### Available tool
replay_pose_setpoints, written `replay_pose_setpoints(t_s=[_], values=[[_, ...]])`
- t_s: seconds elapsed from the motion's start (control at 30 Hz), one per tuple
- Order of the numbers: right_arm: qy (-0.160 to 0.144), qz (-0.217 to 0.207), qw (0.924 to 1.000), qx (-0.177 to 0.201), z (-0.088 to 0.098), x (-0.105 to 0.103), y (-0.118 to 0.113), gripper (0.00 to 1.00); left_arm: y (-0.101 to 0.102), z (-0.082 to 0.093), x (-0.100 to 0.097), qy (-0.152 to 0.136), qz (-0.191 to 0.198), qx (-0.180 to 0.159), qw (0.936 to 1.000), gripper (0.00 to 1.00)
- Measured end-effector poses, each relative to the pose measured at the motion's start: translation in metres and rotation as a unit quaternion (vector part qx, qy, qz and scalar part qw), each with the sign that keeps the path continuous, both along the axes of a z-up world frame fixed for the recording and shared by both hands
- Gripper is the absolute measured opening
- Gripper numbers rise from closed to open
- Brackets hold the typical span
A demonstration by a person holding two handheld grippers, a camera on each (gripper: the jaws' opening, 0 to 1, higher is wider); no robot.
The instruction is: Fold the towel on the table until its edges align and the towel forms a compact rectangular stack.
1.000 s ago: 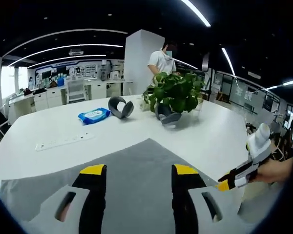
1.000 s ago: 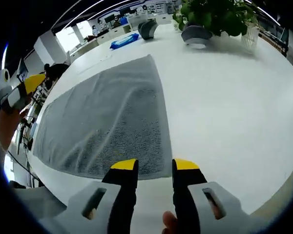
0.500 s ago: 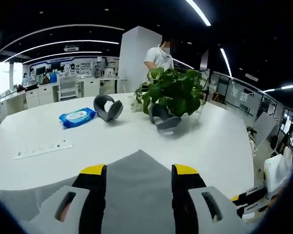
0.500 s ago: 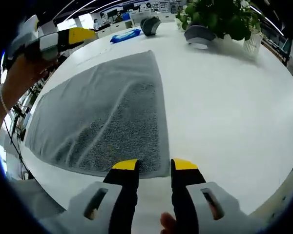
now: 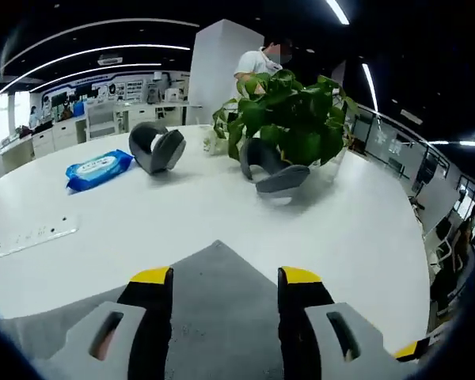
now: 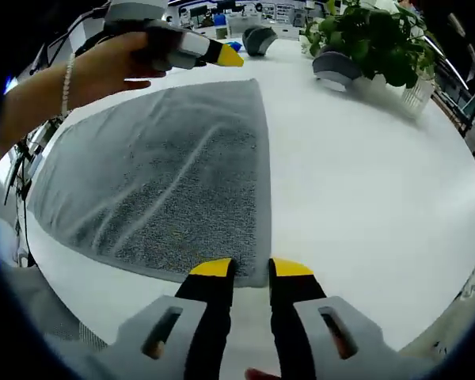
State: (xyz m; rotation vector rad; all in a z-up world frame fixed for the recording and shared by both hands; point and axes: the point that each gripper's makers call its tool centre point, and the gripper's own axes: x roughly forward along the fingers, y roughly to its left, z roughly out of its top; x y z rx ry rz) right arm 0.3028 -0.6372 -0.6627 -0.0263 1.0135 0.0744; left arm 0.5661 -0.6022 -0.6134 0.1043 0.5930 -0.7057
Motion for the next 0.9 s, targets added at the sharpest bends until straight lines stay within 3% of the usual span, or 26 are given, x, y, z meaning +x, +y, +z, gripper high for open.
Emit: replay_pose_setpoints(t_s=[0.33,0.6,0.8,0.9], values=[[0.000,0.020,0.9998,0.003,-0.001,0.001,0.006,0.05,-0.030,-0.021,0.022,0.005,0.000,-0.005,1.0000,0.48],[-0.002,0.020,0.9998,0.009,-0.001,0.001,0.006,0.04,-0.033,-0.038,0.031,0.002,-0.005,0.008,1.0000,0.40],[-0.004,0.019,0.9998,0.011,-0.001,0.001,0.006,0.04,-0.027,-0.038,0.038,-0.033,-0.008,0.035,0.9988,0.26],[-0.004,0.020,0.9998,0.009,-0.001,0.001,0.006,0.04,-0.028,-0.038,0.037,-0.045,-0.014,0.038,0.9981,0.25]])
